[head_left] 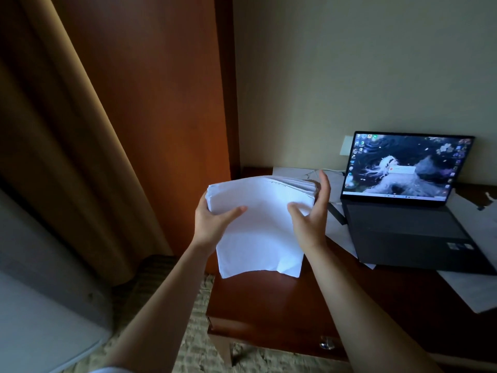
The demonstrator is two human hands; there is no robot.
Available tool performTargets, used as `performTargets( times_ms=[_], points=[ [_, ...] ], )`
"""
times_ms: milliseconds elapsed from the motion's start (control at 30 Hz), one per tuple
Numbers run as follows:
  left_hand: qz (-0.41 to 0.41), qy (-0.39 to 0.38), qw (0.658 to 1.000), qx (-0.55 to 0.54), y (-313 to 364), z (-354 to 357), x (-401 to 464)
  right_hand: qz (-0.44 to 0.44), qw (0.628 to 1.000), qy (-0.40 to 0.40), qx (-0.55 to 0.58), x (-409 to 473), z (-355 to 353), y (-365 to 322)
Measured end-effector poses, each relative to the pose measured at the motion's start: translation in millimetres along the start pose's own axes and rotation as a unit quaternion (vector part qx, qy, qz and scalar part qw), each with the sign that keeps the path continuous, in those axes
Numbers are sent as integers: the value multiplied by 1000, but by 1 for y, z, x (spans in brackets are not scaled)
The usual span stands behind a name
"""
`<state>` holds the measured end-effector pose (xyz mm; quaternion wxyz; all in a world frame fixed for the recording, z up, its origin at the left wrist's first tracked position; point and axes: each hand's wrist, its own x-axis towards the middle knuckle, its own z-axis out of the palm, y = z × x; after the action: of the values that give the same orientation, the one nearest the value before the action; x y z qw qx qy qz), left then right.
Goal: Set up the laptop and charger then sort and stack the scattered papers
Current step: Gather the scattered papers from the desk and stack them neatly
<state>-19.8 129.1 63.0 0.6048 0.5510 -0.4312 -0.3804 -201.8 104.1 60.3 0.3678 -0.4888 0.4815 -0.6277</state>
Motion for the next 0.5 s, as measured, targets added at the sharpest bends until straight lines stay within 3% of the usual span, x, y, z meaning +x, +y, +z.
performTargets(
  times_ms=[167, 267, 500],
  points=[
    [-13, 5, 1000, 3, 3, -2, 4, 69, 994, 77, 39, 16, -2, 13],
    [-30, 6, 1000, -4, 5, -1, 3, 142, 989, 52, -3, 17, -5, 21],
    [-22, -12, 1000, -7, 7, -3, 1, 81, 995, 65, -12, 20, -1, 11]
  ],
)
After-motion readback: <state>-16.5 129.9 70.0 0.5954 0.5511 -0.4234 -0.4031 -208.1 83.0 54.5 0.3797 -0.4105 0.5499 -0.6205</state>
